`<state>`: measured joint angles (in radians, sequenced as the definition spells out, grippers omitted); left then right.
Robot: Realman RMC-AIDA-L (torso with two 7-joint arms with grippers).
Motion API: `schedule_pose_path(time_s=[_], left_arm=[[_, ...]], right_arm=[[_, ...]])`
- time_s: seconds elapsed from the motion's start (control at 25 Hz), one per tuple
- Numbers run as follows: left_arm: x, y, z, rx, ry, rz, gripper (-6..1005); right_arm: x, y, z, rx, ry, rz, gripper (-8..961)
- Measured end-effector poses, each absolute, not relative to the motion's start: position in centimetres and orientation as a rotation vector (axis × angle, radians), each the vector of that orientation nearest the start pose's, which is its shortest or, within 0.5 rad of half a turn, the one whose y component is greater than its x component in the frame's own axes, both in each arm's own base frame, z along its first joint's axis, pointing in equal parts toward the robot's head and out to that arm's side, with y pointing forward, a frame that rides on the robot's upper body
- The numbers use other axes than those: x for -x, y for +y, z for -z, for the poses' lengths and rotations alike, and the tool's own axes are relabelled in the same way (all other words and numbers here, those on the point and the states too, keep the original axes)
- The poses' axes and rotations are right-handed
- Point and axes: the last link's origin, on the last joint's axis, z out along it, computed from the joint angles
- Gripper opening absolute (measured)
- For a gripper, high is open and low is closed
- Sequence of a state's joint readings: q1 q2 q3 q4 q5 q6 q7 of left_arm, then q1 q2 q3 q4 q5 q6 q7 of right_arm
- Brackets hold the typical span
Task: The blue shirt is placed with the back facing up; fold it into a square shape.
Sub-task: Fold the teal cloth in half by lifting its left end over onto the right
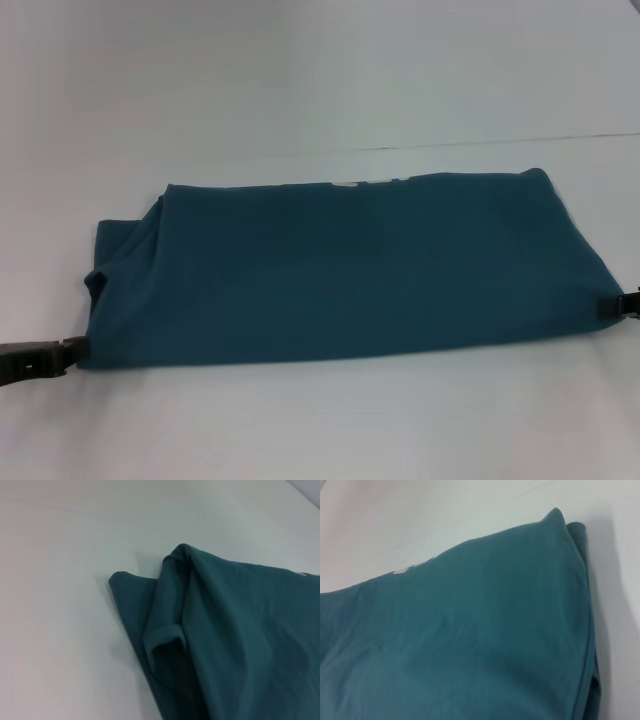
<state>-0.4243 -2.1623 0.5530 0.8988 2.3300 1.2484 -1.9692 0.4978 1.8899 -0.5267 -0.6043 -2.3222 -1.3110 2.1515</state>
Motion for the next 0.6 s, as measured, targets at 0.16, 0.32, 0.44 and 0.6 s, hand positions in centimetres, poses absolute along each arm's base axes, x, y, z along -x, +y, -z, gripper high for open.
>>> schedule_pose_path(time_s=[0.16, 0.32, 0.44, 0.6], left_arm=[[34.06, 32.5, -2.48, 2.143, -1.375, 0.36, 1], [34.18, 32.37, -2.5, 2.14, -1.378, 0.358, 0], [34.21, 32.36, -2.57, 2.14, -1.376, 0.357, 0], [34.28, 32.37, -2.81, 2.137, -1.37, 0.358, 0]], right_arm=[[-37.39, 33.49, -8.18, 2.038, 1.66, -0.353, 90], [-37.54, 33.17, -7.99, 2.042, 1.668, -0.352, 93], [-37.55, 33.01, -7.81, 2.043, 1.672, -0.355, 95], [-37.58, 32.89, -7.72, 2.041, 1.675, -0.36, 98]])
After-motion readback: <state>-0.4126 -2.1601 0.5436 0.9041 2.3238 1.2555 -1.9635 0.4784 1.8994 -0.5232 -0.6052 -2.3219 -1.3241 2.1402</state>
